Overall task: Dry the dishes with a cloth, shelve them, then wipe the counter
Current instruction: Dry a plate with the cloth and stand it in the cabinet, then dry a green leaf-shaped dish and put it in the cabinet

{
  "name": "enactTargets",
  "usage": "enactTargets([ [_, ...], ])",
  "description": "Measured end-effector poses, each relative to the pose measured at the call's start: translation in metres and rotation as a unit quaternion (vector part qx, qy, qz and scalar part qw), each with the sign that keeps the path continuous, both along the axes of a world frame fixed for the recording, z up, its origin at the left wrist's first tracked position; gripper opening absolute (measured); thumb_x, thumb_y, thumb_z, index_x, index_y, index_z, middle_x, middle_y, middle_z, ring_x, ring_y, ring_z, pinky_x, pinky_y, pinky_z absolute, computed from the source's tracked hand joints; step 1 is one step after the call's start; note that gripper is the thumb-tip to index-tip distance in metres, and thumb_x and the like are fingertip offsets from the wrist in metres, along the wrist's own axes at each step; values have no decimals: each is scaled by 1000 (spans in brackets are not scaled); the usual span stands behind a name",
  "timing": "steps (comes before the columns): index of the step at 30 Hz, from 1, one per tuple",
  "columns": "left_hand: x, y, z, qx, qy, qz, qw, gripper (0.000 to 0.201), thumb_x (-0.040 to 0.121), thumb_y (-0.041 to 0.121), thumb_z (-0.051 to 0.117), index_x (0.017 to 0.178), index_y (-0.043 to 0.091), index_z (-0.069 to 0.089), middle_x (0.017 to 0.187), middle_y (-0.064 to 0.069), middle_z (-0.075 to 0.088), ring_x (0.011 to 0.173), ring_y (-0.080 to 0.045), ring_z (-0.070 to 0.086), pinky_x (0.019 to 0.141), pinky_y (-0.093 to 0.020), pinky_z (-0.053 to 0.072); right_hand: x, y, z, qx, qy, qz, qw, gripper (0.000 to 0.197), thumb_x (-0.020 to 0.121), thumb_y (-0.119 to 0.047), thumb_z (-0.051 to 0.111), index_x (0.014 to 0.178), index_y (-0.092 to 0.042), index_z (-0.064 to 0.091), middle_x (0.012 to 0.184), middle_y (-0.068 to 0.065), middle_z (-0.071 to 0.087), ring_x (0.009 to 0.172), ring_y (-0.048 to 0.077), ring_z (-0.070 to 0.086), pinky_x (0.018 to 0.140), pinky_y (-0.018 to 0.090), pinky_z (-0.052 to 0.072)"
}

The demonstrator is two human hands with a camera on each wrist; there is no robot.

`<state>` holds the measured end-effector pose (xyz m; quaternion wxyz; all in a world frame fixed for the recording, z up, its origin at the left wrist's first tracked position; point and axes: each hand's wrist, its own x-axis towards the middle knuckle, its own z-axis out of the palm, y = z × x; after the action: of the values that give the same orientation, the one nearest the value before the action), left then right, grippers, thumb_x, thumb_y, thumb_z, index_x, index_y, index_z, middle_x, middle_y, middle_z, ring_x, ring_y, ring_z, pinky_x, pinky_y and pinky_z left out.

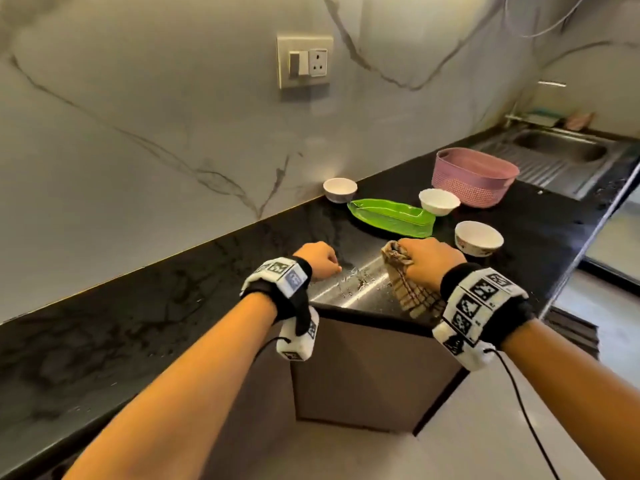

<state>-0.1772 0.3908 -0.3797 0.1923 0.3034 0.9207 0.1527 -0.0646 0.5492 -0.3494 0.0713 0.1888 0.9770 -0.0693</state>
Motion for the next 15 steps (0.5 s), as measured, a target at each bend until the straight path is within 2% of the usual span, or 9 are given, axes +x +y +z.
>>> enactTargets([
  [4, -60, 53, -20, 6, 11, -10, 1000, 29, 88, 19, 55, 110, 4, 67, 116, -15, 66, 107, -31, 61, 87, -32, 48, -33, 29, -5, -13, 8, -50, 999, 39, 87, -15, 47, 126, -21, 47, 124, 14, 58, 112, 35, 56, 93, 43, 47],
  [9, -117, 109, -32, -5, 42, -27, 999, 32, 89, 22, 54, 109, -2, 62, 117, -19, 63, 107, -34, 60, 85, -36, 48, -65, 55, -10, -40, 28, -93, 995, 36, 86, -13, 46, 121, -20, 51, 117, 14, 62, 106, 35, 59, 91, 46, 49],
  [15, -178, 163, -54, -22, 123, -36, 992, 41, 91, 23, 53, 125, -2, 52, 131, -21, 52, 121, -36, 51, 96, -41, 44, -103, 90, -17, -59, 36, -114, 991, 33, 88, -13, 49, 121, -14, 52, 119, 16, 60, 109, 36, 57, 94, 45, 47],
])
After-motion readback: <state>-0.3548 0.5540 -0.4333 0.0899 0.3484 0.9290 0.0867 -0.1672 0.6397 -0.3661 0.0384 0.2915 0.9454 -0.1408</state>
